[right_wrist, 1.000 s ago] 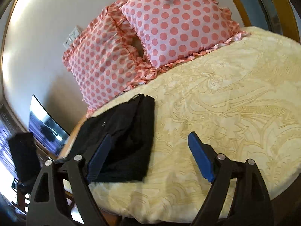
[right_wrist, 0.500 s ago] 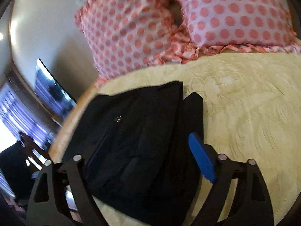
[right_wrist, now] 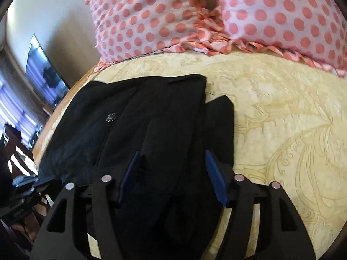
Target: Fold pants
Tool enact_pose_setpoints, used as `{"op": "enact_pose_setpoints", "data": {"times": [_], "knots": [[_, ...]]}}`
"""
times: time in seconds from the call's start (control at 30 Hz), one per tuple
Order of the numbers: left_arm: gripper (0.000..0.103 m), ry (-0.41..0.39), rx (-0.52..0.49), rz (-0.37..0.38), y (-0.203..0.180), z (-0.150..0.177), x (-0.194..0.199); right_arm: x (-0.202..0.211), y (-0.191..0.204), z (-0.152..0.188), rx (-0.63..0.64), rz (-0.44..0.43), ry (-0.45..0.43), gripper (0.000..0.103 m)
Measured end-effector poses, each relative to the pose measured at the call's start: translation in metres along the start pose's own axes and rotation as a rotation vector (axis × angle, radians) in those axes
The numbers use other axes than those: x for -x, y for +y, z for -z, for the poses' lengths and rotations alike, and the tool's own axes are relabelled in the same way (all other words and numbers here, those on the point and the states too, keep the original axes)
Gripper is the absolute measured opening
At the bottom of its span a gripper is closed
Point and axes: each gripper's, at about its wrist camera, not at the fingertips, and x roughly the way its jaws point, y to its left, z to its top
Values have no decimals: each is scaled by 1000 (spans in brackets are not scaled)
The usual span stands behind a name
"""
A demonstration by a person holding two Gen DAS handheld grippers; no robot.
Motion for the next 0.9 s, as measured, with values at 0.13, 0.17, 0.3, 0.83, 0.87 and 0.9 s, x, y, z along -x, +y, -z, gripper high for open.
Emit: {"op": "enact_pose_setpoints", "data": {"times": [0.13, 0.17, 0.3, 0.83, 0.87, 0.9], "knots": [[0, 5, 18, 2, 5, 0, -1, 0, 0, 0, 14, -35, 4, 38], [0, 7, 21, 3, 5, 0, -2, 0, 0, 1, 11, -62, 3, 31], [0, 3, 22, -5, 7, -3, 1, 18, 2, 1, -12, -100, -51, 15], [0, -23, 48, -41, 32, -8, 13, 81, -5, 39, -131, 21, -208, 61], [9, -17, 48, -43, 31, -7, 11, 84, 2, 37, -106, -18, -225, 63], [15, -8, 51, -42, 32, -7, 7, 81, 9, 37, -81, -37, -210, 65]]}}
